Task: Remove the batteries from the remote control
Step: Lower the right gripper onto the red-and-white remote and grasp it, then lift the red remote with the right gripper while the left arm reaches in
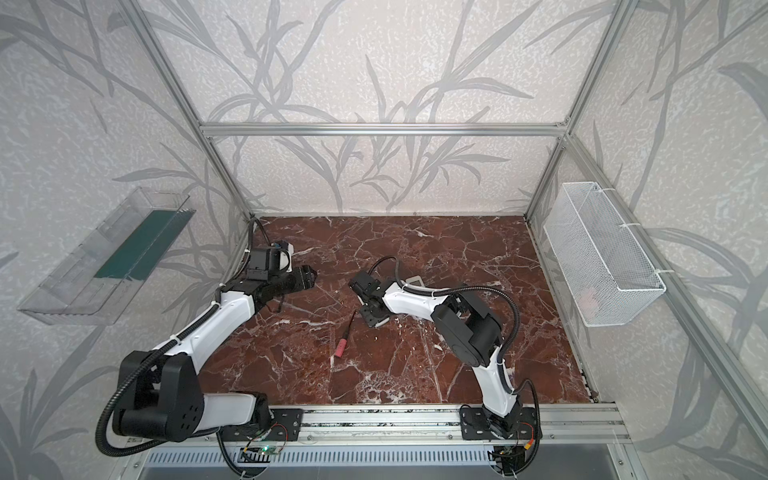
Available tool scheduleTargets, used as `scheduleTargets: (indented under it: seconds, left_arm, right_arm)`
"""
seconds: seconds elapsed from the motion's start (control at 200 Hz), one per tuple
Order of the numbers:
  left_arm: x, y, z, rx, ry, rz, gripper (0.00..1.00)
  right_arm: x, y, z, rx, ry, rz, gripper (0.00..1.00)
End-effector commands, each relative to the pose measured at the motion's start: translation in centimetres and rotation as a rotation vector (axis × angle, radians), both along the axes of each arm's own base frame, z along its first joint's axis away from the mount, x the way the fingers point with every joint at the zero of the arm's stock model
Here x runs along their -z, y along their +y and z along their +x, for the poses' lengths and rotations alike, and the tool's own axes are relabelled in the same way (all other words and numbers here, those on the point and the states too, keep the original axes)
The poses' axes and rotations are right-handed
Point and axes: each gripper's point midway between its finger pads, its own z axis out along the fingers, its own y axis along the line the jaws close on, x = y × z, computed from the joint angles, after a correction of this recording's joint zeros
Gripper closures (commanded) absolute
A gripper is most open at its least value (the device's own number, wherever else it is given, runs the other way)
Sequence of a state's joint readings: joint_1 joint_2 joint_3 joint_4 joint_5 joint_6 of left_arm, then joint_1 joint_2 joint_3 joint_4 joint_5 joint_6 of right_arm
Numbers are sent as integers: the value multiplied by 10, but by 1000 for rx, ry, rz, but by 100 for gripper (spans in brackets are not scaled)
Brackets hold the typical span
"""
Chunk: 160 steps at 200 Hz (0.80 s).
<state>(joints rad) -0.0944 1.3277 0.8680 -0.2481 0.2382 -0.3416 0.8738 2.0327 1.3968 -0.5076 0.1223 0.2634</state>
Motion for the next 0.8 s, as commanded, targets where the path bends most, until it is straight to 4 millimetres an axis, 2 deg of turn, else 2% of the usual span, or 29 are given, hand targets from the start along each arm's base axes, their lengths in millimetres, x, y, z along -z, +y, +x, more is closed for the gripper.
scheduleTargets:
  seconds: [0.0,0.13,0.175,0.285,0.455,0.495,0.51,0.55,0.796]
  left_arm:
    - [-21,-13,-1,52,-76,-51,23]
    - [-36,-37,-7,149,-136,-144,27]
    - [-40,-46,-9,183,-158,-128,30]
    - [-42,-70,-22,250,-144,-74,29]
    - [-55,-98,-33,236,-127,-270,30]
    - [-60,-103,-32,239,-133,-319,31]
    - [-63,-105,-32,240,-135,-335,31]
    - [-67,-110,-31,243,-129,-369,32]
    - [-88,-130,-23,323,-65,-429,36]
  right_arm:
    - [-21,0,-1,-24,-42,18,45]
    - [-34,-1,2,-9,-79,52,48]
    - [-40,-4,4,18,-103,60,49]
    - [-59,-7,7,71,-172,136,49]
    - [-92,9,5,54,-238,334,50]
    - [-92,13,3,42,-233,364,50]
    - [-105,15,3,36,-248,394,50]
    - [-114,19,1,21,-254,433,50]
    - [-160,39,-5,-63,-300,607,50]
